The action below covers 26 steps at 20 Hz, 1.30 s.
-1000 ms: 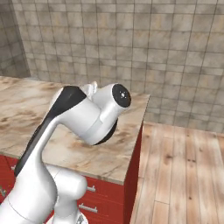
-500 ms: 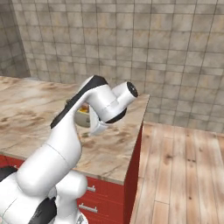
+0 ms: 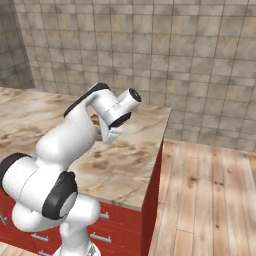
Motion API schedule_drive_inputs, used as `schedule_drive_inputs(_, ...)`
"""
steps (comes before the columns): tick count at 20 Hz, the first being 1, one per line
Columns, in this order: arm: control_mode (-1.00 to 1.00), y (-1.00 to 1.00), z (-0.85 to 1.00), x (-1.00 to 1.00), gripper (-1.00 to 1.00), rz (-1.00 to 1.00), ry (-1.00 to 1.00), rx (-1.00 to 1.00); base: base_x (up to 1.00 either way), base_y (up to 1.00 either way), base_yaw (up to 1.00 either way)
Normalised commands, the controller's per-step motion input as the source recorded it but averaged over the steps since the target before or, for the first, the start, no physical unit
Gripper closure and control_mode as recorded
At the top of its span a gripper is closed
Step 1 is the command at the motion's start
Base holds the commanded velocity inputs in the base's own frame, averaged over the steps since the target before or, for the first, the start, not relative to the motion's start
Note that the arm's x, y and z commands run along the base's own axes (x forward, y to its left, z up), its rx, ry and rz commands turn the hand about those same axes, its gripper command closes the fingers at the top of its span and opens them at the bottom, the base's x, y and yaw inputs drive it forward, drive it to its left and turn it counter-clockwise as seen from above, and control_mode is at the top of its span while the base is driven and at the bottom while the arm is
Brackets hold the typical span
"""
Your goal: The microwave is finished heating the chicken drumstick and carrot. Take the bowl containing the food and place it on the dining counter.
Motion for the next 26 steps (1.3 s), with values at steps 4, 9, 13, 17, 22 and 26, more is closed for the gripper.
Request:
schedule_drive_inputs(4,-1.00,0.71,-0.49,1.00,1.00,-0.01,-0.02,-0.16,0.00,0.00,0.00)
schedule_drive_inputs(9,-1.00,0.46,-0.36,1.00,1.00,-0.07,-0.04,-0.11,0.00,0.00,0.00)
schedule_drive_inputs(13,-1.00,0.12,-0.61,0.66,1.00,-0.03,-0.05,-0.05,0.00,0.00,0.00)
schedule_drive_inputs(17,-1.00,0.00,-0.89,0.23,1.00,0.00,-0.04,-0.03,0.00,0.00,0.00)
schedule_drive_inputs(22,-1.00,0.00,-0.72,0.01,1.00,0.00,-0.03,-0.02,0.00,0.00,0.00)
schedule_drive_inputs(26,-1.00,0.00,-0.15,0.01,-1.00,0.00,-0.02,-0.01,0.00,0.00,0.00)
